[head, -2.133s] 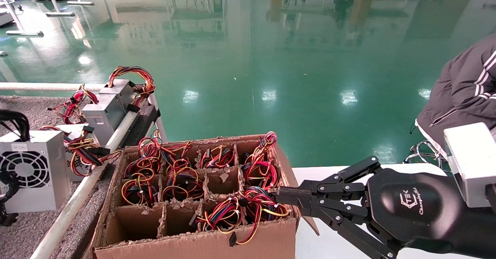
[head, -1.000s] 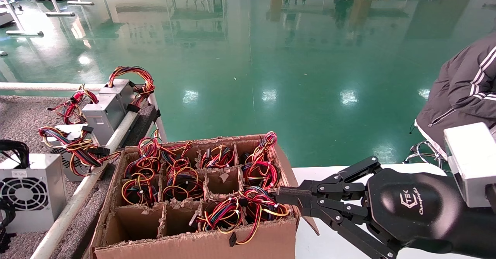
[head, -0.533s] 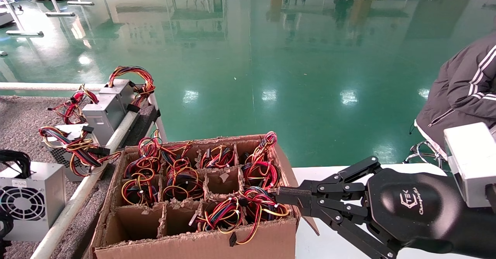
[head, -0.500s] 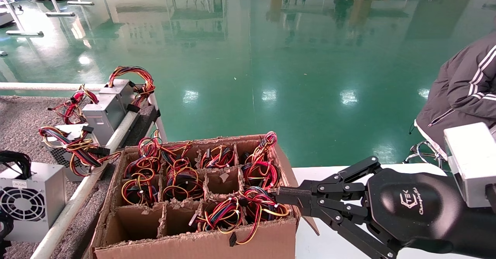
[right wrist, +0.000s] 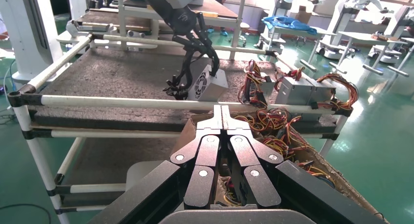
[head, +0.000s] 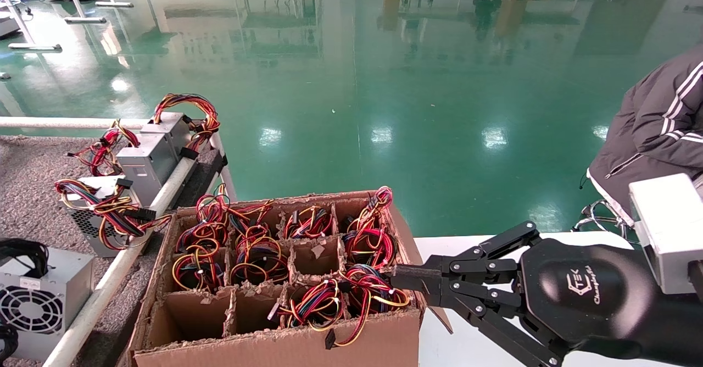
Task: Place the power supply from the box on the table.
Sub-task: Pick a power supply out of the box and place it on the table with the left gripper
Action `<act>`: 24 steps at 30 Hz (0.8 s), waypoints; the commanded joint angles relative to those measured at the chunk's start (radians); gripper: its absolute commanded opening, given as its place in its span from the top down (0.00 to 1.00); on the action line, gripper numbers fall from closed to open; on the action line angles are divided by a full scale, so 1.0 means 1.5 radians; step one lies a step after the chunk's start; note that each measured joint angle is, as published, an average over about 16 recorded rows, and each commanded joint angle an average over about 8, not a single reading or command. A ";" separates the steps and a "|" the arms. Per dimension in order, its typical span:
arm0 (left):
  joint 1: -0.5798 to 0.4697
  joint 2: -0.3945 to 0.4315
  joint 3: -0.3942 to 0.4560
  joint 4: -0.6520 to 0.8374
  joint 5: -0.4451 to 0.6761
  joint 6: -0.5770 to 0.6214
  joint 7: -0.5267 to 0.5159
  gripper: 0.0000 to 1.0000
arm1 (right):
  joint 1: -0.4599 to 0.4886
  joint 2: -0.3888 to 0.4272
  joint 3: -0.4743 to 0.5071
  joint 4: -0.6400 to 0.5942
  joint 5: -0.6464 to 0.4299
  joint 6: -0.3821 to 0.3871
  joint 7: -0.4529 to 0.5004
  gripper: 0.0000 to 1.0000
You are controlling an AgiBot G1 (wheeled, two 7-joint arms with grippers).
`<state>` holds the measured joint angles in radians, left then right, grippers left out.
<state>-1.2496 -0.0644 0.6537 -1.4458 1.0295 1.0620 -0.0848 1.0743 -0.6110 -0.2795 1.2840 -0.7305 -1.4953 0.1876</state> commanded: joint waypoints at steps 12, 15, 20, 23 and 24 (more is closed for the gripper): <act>0.003 -0.030 0.023 -0.001 -0.033 -0.021 0.010 1.00 | 0.000 0.000 0.000 0.000 0.000 0.000 0.000 1.00; 0.002 -0.037 0.029 -0.001 -0.040 -0.027 0.013 1.00 | 0.000 0.000 0.000 0.000 0.000 0.000 0.000 1.00; 0.001 -0.046 0.040 -0.002 -0.051 -0.035 0.019 0.98 | 0.000 0.000 0.000 0.000 0.000 0.000 0.000 1.00; 0.000 -0.049 0.047 -0.002 -0.058 -0.039 0.023 0.76 | 0.000 0.000 0.000 0.000 0.000 0.000 0.000 1.00; 0.000 -0.050 0.049 -0.002 -0.060 -0.040 0.024 0.65 | 0.000 0.000 0.000 0.000 0.000 0.000 0.000 1.00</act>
<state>-1.2494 -0.1395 0.7282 -1.4492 0.9384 1.0022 -0.0478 1.0743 -0.6110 -0.2795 1.2840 -0.7305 -1.4953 0.1876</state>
